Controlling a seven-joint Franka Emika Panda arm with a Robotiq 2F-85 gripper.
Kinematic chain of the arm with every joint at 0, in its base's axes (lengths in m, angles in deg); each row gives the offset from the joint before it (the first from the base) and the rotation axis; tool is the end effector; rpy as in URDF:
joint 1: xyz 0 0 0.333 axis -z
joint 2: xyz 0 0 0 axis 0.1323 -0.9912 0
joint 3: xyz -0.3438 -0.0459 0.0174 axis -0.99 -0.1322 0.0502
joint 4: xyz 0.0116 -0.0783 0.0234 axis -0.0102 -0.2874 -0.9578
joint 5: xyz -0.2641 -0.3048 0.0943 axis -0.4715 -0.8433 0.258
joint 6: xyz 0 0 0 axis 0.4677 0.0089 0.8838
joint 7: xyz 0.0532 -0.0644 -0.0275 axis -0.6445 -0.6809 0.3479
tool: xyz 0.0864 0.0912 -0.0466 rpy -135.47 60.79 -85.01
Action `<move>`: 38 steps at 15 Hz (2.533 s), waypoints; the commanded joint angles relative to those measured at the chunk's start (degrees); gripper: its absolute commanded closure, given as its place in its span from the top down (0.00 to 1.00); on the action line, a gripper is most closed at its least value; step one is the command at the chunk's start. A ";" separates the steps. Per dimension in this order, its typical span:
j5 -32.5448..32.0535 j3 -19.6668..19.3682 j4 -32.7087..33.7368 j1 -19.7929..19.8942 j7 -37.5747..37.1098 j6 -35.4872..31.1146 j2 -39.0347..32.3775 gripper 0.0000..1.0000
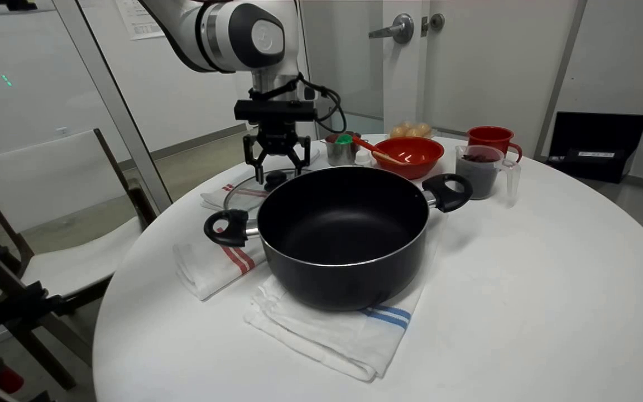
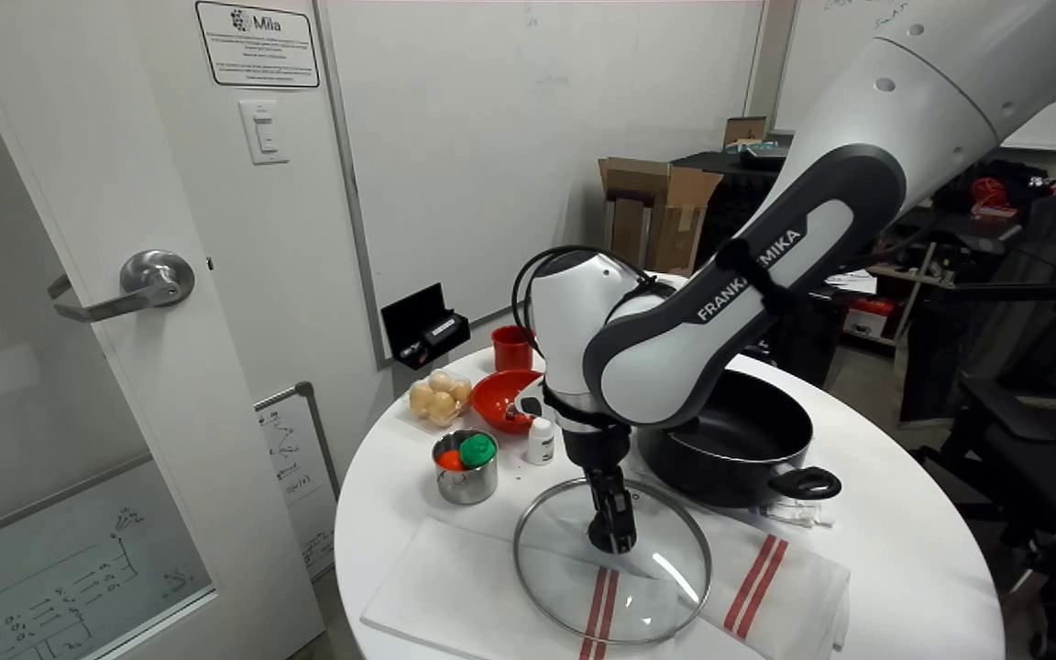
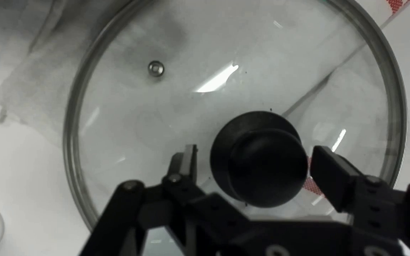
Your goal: Put the lid on the pot
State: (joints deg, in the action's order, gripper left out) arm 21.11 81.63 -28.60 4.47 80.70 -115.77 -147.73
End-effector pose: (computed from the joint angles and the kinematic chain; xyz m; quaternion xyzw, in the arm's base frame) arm 0.7025 0.1198 0.0122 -0.9124 -0.3962 0.1009 0.0214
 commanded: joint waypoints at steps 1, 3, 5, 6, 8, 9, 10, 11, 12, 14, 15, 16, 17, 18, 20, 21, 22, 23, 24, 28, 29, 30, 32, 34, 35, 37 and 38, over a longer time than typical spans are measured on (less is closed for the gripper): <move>-0.57 -0.20 0.44 -0.33 -1.34 -0.41 -0.23 0.51; -0.62 -0.23 0.41 -0.39 -1.54 -0.44 -0.06 0.35; -0.71 -0.27 -0.07 -0.51 -1.92 -0.60 0.53 0.27; -0.73 -0.20 -0.37 -0.44 -2.11 -0.78 0.90 0.26; -0.94 -0.32 -1.45 -0.50 -2.52 -1.16 1.90 0.26; -0.94 -0.20 -2.31 -0.38 -2.52 -1.48 2.68 0.26; -1.08 -0.28 -3.17 -0.42 -2.70 -1.79 3.42 0.26; -1.26 -0.35 -4.23 -0.49 -2.89 -2.18 4.37 0.26; -1.36 -0.39 -5.08 -0.49 -3.12 -2.81 5.06 0.26; -1.73 -0.54 -7.20 -0.61 -3.53 -4.09 6.78 0.26; -1.88 -0.54 -8.28 -0.63 -3.73 -4.66 7.68 0.26; -1.97 -0.42 -9.11 -0.54 -3.73 -4.91 8.39 0.26; -2.12 -0.37 -10.06 -0.57 -3.88 -5.26 9.31 0.26; -2.21 -0.20 -10.99 -0.48 -3.68 -5.51 10.18 0.26; -2.66 -0.23 -12.59 -0.84 -3.76 -5.81 12.07 0.26; -3.02 -0.26 -13.15 -1.10 -3.67 -5.71 12.90 0.26; -3.22 -0.28 -13.61 -1.30 -3.75 -5.62 13.58 0.26; -3.68 -0.43 -14.14 -1.71 -3.92 -5.50 14.56 0.26; -4.14 -0.58 -14.67 -2.06 -4.12 -5.51 15.33 0.26; -5.56 -0.79 -16.88 -2.98 -5.25 -5.66 18.67 0.26; -5.75 -0.92 -17.59 -3.11 -5.71 -5.76 19.63 0.26; -5.90 -1.06 -18.08 -3.21 -6.06 -5.72 20.43 0.26; -5.61 -1.14 -19.07 -2.65 -6.55 -5.74 21.98 0.26; -4.98 -1.42 -19.63 -1.80 -6.87 -5.37 23.26 0.26; -4.72 -1.68 -20.03 -1.34 -7.25 -5.47 23.83 0.26; -4.22 -2.29 -20.73 -0.30 -7.74 -5.20 24.85 0.26; -3.96 -2.54 -21.10 0.20 -8.00 -5.26 25.29 0.26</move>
State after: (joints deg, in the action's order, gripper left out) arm 16.67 79.76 -46.36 3.41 74.21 -120.38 -126.20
